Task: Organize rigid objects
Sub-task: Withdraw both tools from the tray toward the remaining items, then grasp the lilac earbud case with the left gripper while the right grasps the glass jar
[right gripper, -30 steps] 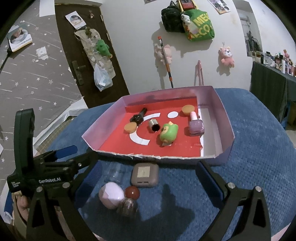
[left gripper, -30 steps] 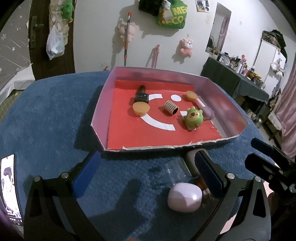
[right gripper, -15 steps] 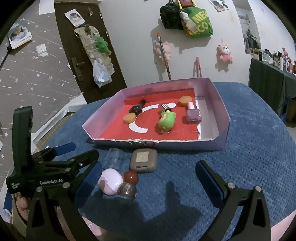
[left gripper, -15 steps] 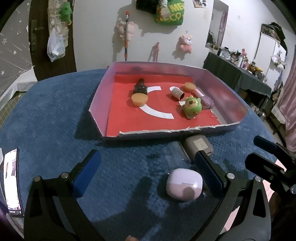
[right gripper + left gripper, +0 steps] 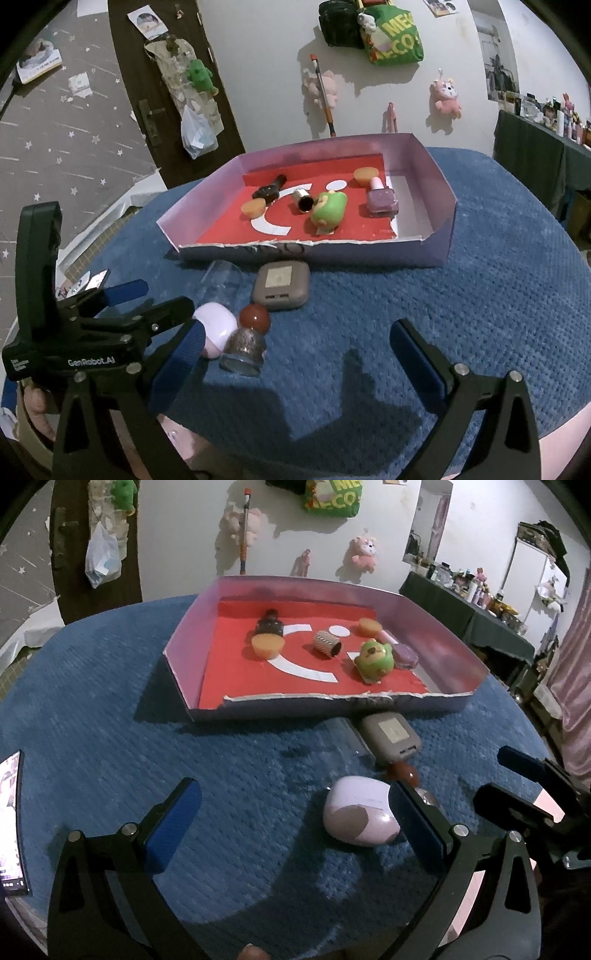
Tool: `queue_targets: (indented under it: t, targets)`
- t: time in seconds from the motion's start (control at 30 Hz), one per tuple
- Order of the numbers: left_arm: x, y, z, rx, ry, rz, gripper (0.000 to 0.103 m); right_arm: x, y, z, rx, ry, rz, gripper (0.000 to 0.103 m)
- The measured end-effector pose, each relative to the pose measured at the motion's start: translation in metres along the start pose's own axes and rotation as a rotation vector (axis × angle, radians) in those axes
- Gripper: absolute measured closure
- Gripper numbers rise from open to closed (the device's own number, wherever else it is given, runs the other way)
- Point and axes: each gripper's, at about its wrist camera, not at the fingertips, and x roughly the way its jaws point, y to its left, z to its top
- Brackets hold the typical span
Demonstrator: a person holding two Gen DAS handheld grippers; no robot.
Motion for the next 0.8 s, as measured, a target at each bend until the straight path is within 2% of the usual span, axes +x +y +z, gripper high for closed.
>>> queue_targets:
  t: [0.2, 0.63, 0.8]
  targets:
    - [0.001, -0.003, -0.004, 0.01, 0.002, 0.007, 0.0, 0.0, -0.001, -0.001, 0.009, -0.005, -0.008, 0.002]
    - [0.016, -0.019, -0.015, 0.043, 0.049, -0.027, 0.0, 0.001, -0.012, -0.004, 0.039, 0.003, -0.025, 0.002]
    - [0.023, -0.024, -0.017, 0.058, 0.067, -0.014, 0.0, 0.001, -0.017, -0.004, 0.051, 0.005, -0.027, 0.002]
